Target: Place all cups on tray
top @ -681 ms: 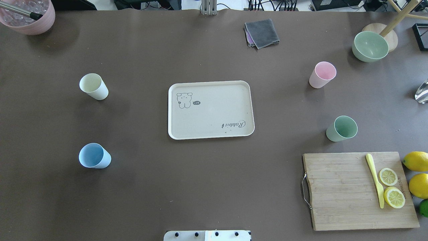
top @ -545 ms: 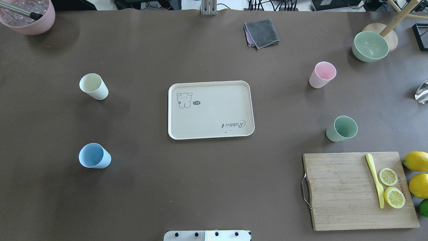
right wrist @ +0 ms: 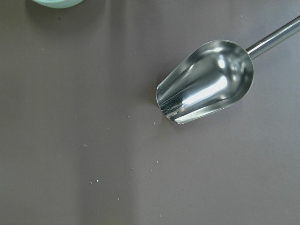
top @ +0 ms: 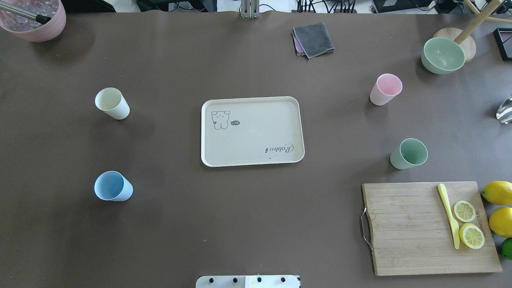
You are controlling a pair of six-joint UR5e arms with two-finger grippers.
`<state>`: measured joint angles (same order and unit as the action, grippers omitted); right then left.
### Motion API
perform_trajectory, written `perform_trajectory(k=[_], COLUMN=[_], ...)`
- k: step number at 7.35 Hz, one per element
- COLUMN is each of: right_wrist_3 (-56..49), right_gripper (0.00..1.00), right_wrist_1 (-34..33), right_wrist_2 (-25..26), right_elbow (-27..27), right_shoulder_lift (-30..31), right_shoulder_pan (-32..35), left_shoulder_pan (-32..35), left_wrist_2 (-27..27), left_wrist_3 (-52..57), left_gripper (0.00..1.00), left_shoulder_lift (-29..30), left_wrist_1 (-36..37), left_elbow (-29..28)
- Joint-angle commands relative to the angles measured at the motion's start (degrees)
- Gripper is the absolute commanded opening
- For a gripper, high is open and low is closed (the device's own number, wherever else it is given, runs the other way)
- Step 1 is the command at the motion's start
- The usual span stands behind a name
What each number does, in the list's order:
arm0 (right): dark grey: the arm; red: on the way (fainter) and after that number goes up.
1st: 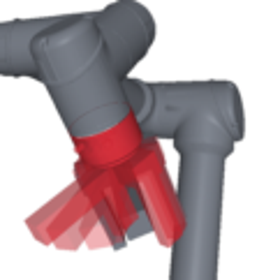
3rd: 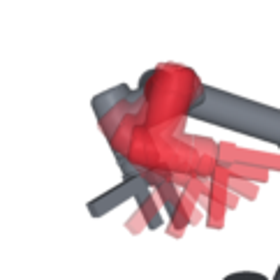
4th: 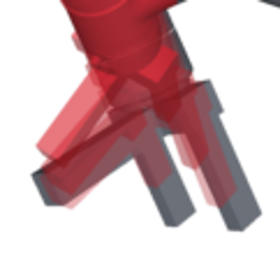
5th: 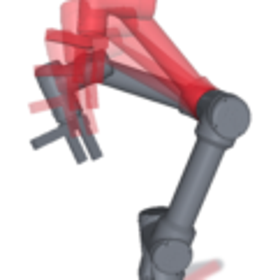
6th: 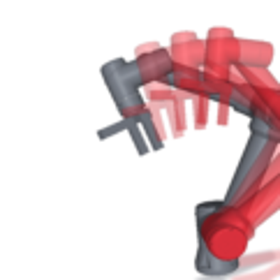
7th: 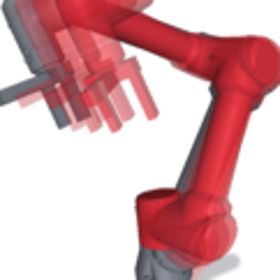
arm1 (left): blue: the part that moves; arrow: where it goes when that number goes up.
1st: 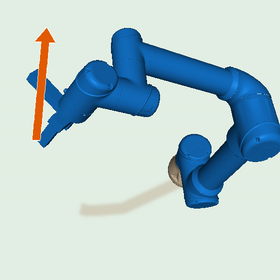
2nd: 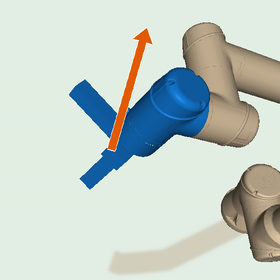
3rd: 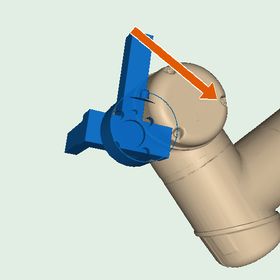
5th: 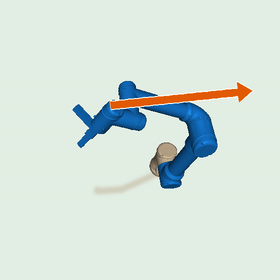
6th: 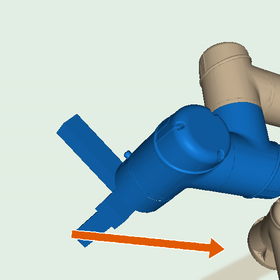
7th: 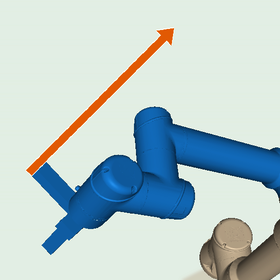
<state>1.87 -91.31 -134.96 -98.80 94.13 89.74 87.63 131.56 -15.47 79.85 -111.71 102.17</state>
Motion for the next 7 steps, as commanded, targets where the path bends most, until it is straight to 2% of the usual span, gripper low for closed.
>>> perform_trajectory(k=[1, 7], right_wrist_3=[-0.03, -0.03], right_gripper=[1.0, 1.0], right_wrist_1=[0.08, 0.08], right_wrist_2=[-0.04, -0.12], right_elbow=[0.01, -0.08], right_shoulder_lift=[0.0, 0.44], right_shoulder_pan=[0.0, 0.0], left_shoulder_pan=[0.0, -0.09], left_wrist_2=[0.01, 0.01], left_wrist_3=[-0.09, -0.09], left_gripper=[0.98, 0.98], left_shoulder_lift=[0.22, 0.92], left_wrist_1=[0.0, 0.0], left_elbow=[-0.13, -0.39])
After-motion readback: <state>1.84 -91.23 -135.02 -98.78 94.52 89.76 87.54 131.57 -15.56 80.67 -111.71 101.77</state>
